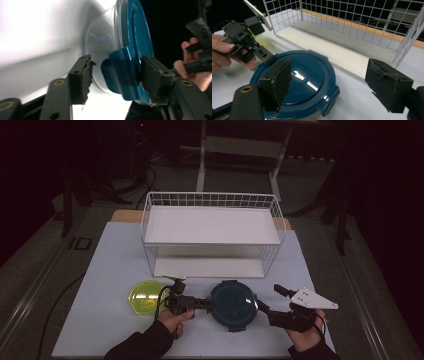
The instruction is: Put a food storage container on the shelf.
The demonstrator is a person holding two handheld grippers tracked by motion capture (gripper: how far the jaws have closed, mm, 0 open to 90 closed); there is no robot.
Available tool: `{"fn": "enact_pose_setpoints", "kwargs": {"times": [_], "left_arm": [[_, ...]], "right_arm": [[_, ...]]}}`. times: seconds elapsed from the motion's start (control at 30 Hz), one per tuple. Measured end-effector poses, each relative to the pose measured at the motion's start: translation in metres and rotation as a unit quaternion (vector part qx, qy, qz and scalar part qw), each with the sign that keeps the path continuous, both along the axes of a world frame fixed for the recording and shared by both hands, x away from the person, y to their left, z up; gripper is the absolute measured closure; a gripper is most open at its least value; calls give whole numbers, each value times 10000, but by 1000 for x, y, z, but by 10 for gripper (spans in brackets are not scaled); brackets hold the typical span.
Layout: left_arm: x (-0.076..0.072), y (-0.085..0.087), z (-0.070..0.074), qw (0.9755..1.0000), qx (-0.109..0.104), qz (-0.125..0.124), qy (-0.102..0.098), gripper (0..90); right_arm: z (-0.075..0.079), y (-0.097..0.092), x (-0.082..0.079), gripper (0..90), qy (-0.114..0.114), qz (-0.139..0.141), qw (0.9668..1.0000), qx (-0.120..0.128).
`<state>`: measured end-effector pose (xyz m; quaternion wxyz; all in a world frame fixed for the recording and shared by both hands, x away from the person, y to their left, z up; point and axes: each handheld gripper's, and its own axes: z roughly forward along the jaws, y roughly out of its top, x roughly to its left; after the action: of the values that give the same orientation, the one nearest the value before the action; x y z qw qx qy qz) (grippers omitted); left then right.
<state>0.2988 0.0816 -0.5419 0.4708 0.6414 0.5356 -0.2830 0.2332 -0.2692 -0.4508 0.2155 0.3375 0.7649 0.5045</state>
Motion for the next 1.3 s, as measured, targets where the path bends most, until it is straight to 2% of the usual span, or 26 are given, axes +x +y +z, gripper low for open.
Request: {"fn": "enact_pose_setpoints", "kwargs": {"times": [0.07, 0.13, 0.17, 0.23, 0.3, 0.33, 0.4, 0.5, 0.53, 0.57, 0.6, 0.63, 0.73, 0.77, 0.83, 0.9, 0.93, 0.97, 1.1, 1.17, 1.23, 1.3], "left_arm": [[1, -1, -2, 9998, -164, -37, 121, 485], [1, -1, -2, 9997, -181, -35, 134, 513], [2, 0, -2, 9998, -166, -81, 107, 515], [2, -1, 0, 9999, -106, -124, -11, 519], [2, -1, 2, 9998, -36, -176, -105, 520], [2, -2, 2, 9997, -25, -202, -158, 520], [0, -3, 5, 9991, 29, -274, -332, 521], [-2, -5, 10, 9973, 120, -403, -609, 523], [-3, -6, 11, 9966, 142, -436, -685, 523], [-4, -5, 12, 9961, 147, -474, -733, 527], [-5, -5, 12, 9953, 155, -509, -808, 527], [-6, -5, 12, 9946, 151, -537, -876, 527], [-9, -4, 13, 9935, 125, -588, -972, 533], [-10, -4, 13, 9926, 120, -627, -1030, 537], [-11, -3, 14, 9915, 105, -668, -1113, 544], [-13, -3, 14, 9901, 125, -721, -1201, 547], [-13, -3, 14, 9896, 127, -738, -1227, 548], [-13, -3, 14, 9888, 125, -765, -1279, 548], [-14, -2, 13, 9878, 85, -817, -1321, 550], [-14, -2, 13, 9867, 80, -869, -1373, 550], [-14, -1, 13, 9866, 46, -888, -1370, 552], [-14, -1, 12, 9863, 25, -906, -1379, 552]], "right_arm": [[-1, 0, 0, 209, 8, 14, 10000, -6], [-1, 0, 0, 212, 12, 3, 10000, -10], [-2, -1, 1, 221, 101, 37, 9999, 8], [-3, -1, 1, 226, 133, 40, 9999, 13], [-5, -3, 3, 231, 337, 46, 9994, 30], [-5, -3, 3, 231, 337, 46, 9994, 30], [-8, -4, 4, 231, 492, -19, 9988, 84], [-14, -4, 9, 240, 920, -7, 9955, 235], [-17, -5, 12, 242, 1107, 4, 9933, 329], [-22, -8, 17, 280, 1441, -18, 9883, 491], [-22, -8, 17, 280, 1441, -18, 9883, 491], [-24, -10, 19, 288, 1643, -3, 9847, 581], [-30, -13, 23, 334, 1988, 67, 9775, 695], [-31, -14, 24, 349, 2055, 82, 9761, 701], [-34, -13, 26, 392, 2251, 227, 9712, 742], [-37, -12, 27, 427, 2359, 254, 9689, 708], [-39, -12, 28, 466, 2469, 304, 9657, 743], [-39, -12, 28, 466, 2469, 304, 9657, 743], [-41, -15, 31, 559, 2687, 432, 9587, 829], [-40, -16, 32, 573, 2772, 471, 9559, 850], [-40, -17, 33, 580, 2833, 513, 9538, 860], [-41, -18, 35, 573, 2943, 548, 9498, 907]]}}
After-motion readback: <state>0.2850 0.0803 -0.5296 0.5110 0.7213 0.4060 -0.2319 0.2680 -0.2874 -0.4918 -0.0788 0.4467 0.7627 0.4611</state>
